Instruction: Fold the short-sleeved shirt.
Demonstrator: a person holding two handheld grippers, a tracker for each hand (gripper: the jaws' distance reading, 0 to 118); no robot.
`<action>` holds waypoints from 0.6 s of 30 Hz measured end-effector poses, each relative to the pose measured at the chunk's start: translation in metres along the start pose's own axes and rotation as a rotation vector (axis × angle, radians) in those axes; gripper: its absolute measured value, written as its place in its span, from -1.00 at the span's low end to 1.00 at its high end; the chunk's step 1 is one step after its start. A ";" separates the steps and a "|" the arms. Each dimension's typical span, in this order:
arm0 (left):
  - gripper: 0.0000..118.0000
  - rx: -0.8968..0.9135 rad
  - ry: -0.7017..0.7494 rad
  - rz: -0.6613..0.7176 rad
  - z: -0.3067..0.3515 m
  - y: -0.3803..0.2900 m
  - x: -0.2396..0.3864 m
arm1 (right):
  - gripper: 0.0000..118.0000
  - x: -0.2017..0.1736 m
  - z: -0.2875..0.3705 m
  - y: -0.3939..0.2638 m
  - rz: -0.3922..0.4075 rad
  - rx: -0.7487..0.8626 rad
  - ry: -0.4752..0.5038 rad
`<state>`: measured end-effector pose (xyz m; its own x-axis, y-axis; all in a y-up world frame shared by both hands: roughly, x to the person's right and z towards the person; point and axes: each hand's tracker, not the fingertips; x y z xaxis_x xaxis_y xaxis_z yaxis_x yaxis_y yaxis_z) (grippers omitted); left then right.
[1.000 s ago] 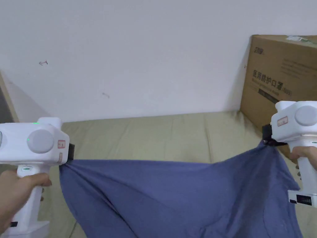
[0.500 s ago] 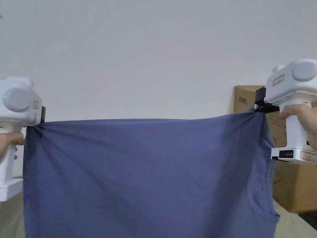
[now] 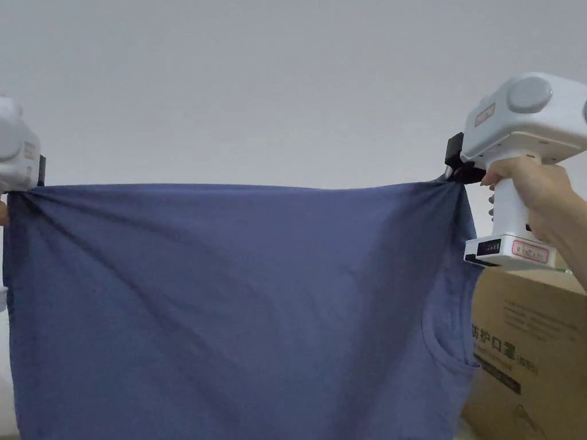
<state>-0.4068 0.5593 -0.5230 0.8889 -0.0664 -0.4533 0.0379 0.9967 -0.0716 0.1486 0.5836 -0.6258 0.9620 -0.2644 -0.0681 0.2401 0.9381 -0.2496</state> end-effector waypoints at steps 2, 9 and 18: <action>-1.00 -0.003 -0.019 -0.015 -0.004 -0.006 0.001 | -0.98 -0.002 -0.004 -0.006 0.017 0.001 -0.003; -1.00 -0.115 -0.035 -0.083 -0.044 -0.109 0.015 | -0.98 -0.002 -0.043 -0.095 0.073 -0.153 -0.052; -1.00 -0.459 -0.040 -0.145 -0.118 -0.334 0.053 | -0.98 0.034 -0.181 -0.286 0.100 -0.497 -0.139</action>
<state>-0.4259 0.2172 -0.6279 0.9066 -0.1922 -0.3756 -0.0348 0.8531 -0.5207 0.0896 0.2659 -0.7312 0.9933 -0.1152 0.0053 0.0882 0.7287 -0.6791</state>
